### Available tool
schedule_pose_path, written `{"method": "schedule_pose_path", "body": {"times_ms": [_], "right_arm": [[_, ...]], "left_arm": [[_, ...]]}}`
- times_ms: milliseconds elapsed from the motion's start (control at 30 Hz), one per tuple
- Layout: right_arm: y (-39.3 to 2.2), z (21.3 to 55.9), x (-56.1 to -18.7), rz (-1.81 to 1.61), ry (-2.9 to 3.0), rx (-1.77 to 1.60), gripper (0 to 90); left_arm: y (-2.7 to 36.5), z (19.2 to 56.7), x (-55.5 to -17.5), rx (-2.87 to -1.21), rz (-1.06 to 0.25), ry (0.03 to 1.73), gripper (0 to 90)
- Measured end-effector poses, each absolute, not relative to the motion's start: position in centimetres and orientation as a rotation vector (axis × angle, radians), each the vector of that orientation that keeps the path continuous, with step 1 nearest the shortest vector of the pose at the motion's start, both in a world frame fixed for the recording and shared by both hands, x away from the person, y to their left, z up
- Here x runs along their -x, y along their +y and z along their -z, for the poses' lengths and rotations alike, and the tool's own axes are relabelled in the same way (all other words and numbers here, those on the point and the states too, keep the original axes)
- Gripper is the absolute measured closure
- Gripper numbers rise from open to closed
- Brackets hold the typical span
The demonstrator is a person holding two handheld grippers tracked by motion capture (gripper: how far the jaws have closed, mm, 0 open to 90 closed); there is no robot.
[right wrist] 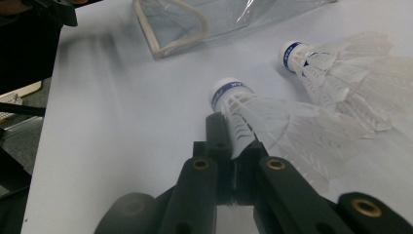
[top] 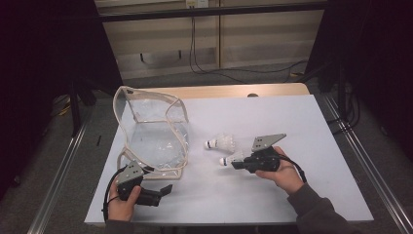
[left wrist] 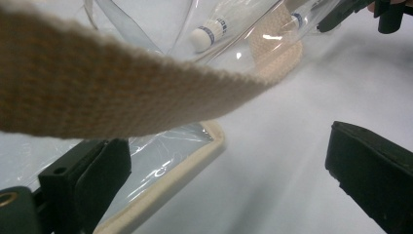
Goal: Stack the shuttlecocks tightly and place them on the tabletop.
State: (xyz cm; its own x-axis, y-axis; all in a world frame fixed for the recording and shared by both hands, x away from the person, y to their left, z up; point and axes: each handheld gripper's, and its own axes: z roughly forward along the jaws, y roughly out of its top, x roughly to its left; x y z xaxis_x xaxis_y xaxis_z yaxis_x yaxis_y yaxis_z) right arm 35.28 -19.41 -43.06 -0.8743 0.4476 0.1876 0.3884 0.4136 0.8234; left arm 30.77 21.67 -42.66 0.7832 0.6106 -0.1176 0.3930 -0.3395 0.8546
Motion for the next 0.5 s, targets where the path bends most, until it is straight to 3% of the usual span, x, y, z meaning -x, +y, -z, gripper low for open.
{"method": "schedule_pose_path", "body": {"times_ms": [500], "right_arm": [[-20.36,42.60,-35.50,-1.488,2.560,-0.787,89.0]], "left_arm": [[21.67,42.64,-30.78,-1.975,-0.275,0.754,2.8]]}}
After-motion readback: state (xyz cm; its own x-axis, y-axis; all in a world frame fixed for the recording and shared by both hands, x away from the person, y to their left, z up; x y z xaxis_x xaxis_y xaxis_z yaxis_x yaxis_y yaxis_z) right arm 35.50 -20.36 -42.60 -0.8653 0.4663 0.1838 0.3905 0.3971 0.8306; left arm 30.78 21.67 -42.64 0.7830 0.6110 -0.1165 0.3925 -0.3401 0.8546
